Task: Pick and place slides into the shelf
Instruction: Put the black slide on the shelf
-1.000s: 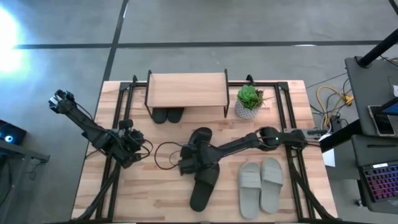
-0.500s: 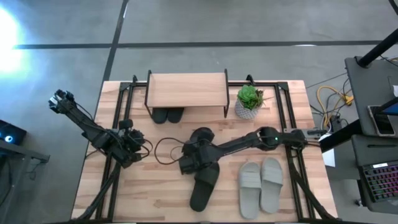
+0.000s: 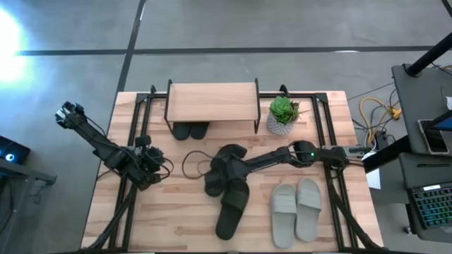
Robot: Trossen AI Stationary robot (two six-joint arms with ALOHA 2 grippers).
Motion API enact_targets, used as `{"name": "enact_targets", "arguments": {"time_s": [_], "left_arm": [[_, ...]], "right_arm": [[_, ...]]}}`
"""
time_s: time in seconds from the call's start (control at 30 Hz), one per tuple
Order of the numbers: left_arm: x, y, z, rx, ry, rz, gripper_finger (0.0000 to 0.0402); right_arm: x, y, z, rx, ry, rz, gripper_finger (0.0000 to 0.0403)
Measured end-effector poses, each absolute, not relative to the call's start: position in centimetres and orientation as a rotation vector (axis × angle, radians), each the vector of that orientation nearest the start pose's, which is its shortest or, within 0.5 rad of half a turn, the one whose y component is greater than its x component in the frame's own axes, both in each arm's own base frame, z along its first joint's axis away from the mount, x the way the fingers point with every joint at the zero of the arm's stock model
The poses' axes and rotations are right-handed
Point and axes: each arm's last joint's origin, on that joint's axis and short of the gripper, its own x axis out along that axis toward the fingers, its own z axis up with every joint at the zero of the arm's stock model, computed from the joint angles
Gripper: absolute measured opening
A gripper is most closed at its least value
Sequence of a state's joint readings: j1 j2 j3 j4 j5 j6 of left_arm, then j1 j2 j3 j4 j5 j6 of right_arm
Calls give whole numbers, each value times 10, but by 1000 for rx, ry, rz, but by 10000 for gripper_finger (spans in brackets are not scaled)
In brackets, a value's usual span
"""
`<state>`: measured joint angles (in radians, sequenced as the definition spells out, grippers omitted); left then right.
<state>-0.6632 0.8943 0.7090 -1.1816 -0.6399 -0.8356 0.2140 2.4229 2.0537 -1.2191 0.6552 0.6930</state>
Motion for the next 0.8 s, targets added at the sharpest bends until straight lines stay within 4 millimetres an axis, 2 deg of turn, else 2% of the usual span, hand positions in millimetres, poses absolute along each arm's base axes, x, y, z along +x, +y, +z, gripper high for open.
{"name": "enact_targets", "arguments": {"time_s": [0.27, 0.47, 0.6, 0.67, 0.8], "left_arm": [[109, -64, 234, 73, 975, 407, 118], [109, -64, 234, 75, 976, 406, 118], [109, -64, 234, 76, 977, 405, 118], [109, -63, 234, 74, 977, 404, 118], [110, -64, 236, 58, 977, 399, 118]], "right_arm": [[465, 52, 154, -60, 1222, -861, 151], [467, 47, 159, -61, 1213, -866, 36], [472, 62, 177, -97, 1165, -817, 15], [473, 76, 195, -156, 1140, -759, 14], [469, 108, 240, -384, 1053, -691, 13]]}}
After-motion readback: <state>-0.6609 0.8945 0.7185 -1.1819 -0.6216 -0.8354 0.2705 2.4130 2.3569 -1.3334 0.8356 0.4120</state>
